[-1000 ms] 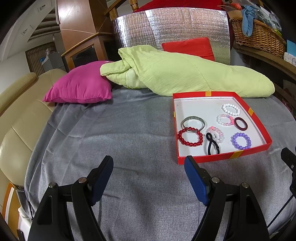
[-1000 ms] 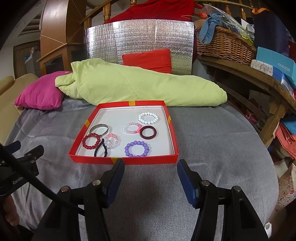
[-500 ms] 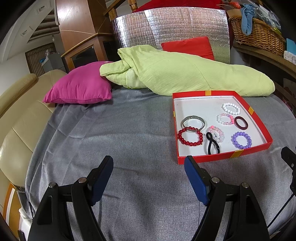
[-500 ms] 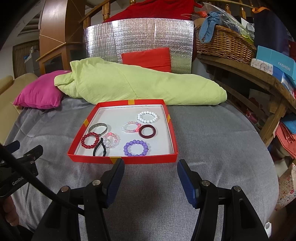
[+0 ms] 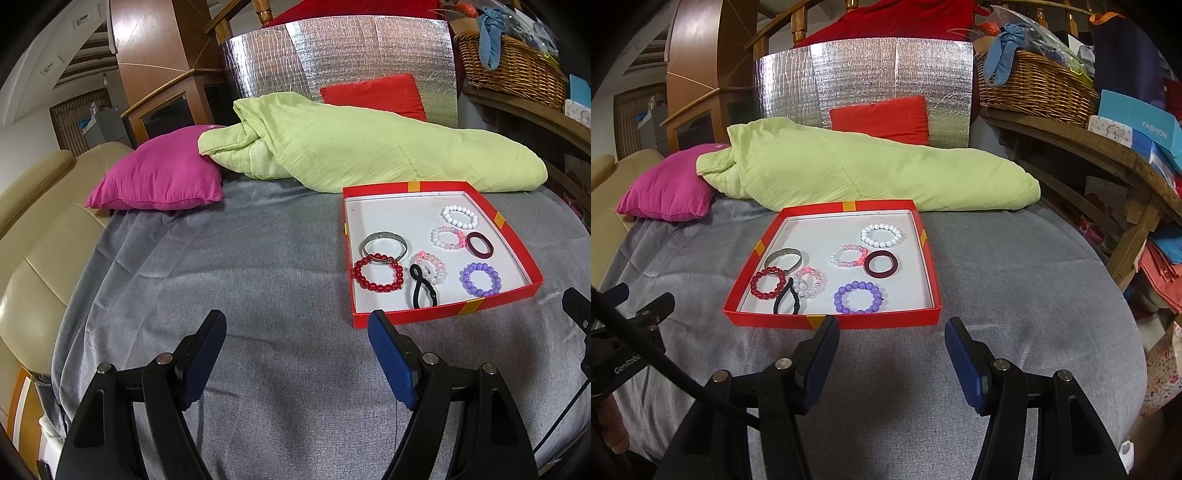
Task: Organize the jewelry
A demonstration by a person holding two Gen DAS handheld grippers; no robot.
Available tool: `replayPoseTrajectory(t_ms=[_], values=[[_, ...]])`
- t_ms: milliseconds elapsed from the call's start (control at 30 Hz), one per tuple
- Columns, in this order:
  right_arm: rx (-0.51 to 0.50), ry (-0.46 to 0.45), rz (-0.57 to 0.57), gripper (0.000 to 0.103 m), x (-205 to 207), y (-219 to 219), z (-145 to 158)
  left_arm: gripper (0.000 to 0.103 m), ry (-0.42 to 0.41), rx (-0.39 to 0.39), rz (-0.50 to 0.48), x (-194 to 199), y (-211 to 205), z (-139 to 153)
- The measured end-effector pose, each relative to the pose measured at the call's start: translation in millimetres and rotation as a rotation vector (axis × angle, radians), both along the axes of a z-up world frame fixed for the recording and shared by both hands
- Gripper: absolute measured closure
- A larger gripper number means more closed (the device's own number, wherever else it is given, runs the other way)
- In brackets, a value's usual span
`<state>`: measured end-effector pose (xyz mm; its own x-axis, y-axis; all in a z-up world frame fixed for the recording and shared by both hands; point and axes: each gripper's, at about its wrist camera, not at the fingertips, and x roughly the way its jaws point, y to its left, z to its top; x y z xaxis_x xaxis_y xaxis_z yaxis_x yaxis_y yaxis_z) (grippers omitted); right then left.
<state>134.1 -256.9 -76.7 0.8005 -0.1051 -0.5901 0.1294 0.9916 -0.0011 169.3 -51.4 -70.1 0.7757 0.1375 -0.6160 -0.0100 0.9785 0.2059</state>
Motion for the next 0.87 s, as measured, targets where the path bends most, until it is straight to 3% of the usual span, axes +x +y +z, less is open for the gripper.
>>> replayPoseTrajectory(t_ms=[700, 867], values=[[-0.006, -0.007, 0.002, 0.04, -1.3, 3.3, 1.3, 0.023, -0.013, 0.002, -0.003, -2.5, 0.0, 2.2], [0.006, -0.024, -0.006, 0.04, -2.2, -1.3, 5.0, 0.023, -0.018, -0.032, -0.007, -1.1, 10.6, 3.7]])
